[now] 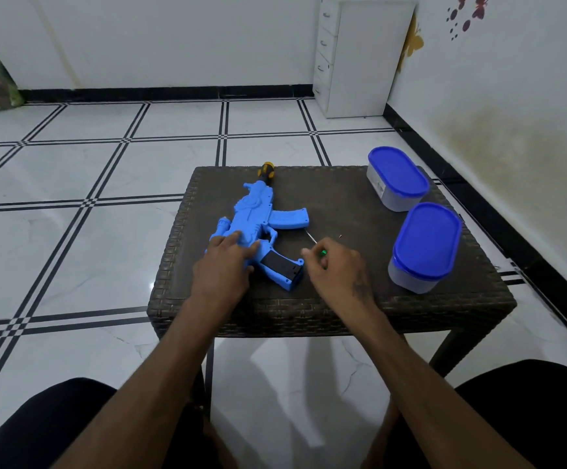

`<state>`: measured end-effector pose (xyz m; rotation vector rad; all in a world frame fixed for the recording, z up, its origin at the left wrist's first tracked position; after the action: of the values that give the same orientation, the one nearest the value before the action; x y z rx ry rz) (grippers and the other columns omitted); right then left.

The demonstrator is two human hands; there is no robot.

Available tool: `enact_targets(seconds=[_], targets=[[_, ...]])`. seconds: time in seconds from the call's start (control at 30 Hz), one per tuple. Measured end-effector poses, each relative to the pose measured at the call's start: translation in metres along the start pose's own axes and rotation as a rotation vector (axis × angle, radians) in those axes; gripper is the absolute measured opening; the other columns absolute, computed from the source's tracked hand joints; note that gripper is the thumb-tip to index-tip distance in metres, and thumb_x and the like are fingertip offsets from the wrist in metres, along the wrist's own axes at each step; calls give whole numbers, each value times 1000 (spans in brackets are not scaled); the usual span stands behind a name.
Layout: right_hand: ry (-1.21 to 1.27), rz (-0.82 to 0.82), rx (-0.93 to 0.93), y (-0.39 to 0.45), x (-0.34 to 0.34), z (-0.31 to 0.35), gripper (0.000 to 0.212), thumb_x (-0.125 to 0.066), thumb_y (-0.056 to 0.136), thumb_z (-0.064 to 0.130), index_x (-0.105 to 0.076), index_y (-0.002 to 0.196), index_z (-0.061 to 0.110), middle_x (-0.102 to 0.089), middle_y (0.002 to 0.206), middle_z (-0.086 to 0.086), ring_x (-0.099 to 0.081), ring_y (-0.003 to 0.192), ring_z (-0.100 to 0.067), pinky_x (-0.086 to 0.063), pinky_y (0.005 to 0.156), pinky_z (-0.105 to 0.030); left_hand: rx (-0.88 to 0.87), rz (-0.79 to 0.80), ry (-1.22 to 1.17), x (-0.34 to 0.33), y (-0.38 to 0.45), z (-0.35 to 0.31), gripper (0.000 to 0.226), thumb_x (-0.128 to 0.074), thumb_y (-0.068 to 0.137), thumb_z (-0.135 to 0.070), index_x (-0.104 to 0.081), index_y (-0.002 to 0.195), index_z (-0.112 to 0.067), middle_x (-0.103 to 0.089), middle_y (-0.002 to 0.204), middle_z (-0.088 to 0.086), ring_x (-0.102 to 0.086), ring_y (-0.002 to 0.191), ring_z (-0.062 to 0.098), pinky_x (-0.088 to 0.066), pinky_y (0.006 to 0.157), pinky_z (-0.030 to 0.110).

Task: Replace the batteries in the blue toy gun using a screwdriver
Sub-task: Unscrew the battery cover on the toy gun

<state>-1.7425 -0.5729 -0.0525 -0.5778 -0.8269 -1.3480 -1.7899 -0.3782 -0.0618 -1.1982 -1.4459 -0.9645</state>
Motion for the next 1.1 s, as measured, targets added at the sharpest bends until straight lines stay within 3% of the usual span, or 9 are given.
enact_targets(seconds=[0.1, 0.2, 0.37, 0.57, 0.63, 0.7, 0.77, 0.93, 1.1], targets=[[18, 132, -81, -3, -23, 13, 49, -57, 86, 63, -61, 90, 14, -62, 85, 1, -60, 82, -21, -46, 70, -31, 19, -32, 17, 1, -7, -2, 54, -55, 95, -21, -42, 146, -33, -31, 155, 5, -26, 140, 29, -40, 107, 48], [19, 174, -106, 0, -36, 24, 53, -64, 79, 65, -54, 84, 13, -66, 92, -7, -63, 84, -27, -46, 67, -32, 56, -51, 45, 4, -14, 0, 53, -51, 96, -20, -41, 146, -32, -32, 154, 6, -28, 138, 30, -44, 102, 46], [118, 351, -186, 7, -39, 29, 39, -73, 84, 46, -64, 85, 8, -74, 80, -8, -72, 61, -22, -52, 53, -24, 87, -43, 62, 6, -16, 1, 52, -52, 95, -21, -42, 145, -32, -33, 152, 6, -29, 136, 31, -47, 99, 45], [267, 439, -235, 13, -48, 19, 24, -77, 85, 27, -60, 71, 17, -71, 75, -9, -65, 53, -23, -62, 73, -40, 101, -47, 93, 11, -18, -3, 51, -54, 94, -21, -44, 143, -33, -39, 144, 3, -33, 132, 30, -49, 90, 43], [298, 451, -254, 12, -47, 17, 22, -77, 85, 23, -57, 78, 15, -66, 74, -8, -57, 46, -18, -61, 65, -38, 104, -45, 76, 11, -18, -2, 52, -54, 94, -21, -44, 143, -33, -38, 145, 3, -32, 133, 29, -49, 91, 43], [330, 450, -289, 10, -38, 14, 26, -77, 85, 19, -53, 91, 13, -61, 77, -8, -50, 43, -15, -51, 48, -28, 104, -31, 68, 11, -18, -2, 52, -54, 94, -22, -43, 143, -34, -37, 147, 2, -31, 134, 29, -48, 93, 44], [308, 429, -282, 11, -23, 10, 28, -78, 84, 19, -56, 98, 11, -61, 78, -7, -49, 47, -14, -45, 42, -24, 106, -21, 73, 11, -17, -1, 54, -54, 94, -22, -41, 145, -34, -35, 149, 2, -29, 136, 29, -48, 95, 45], [129, 231, -33, 30, 4, 15, 13, -80, 80, 26, -68, 85, 22, -61, 80, 11, -55, 74, -4, -41, 59, -21, 91, -36, 115, 8, -17, -1, 54, -53, 95, -24, -38, 147, -32, -33, 150, 4, -29, 136, 29, -48, 96, 44], [182, 159, 27, 45, -14, 22, 19, -84, 75, 29, -65, 76, 27, -67, 81, 8, -61, 78, -9, -54, 68, -29, 97, -43, 149, 12, -20, 15, 53, -51, 96, -24, -39, 146, -34, -36, 148, 4, -33, 134, 30, -48, 95, 43]])
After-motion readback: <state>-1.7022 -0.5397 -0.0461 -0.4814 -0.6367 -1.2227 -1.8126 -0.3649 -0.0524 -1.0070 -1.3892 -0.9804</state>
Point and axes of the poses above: each hand's wrist, its own y-axis towards the middle knuckle, its own x-axis out of the back of the hand, z = x × y, the point moved 8 cm from there along y, towards the middle knuckle
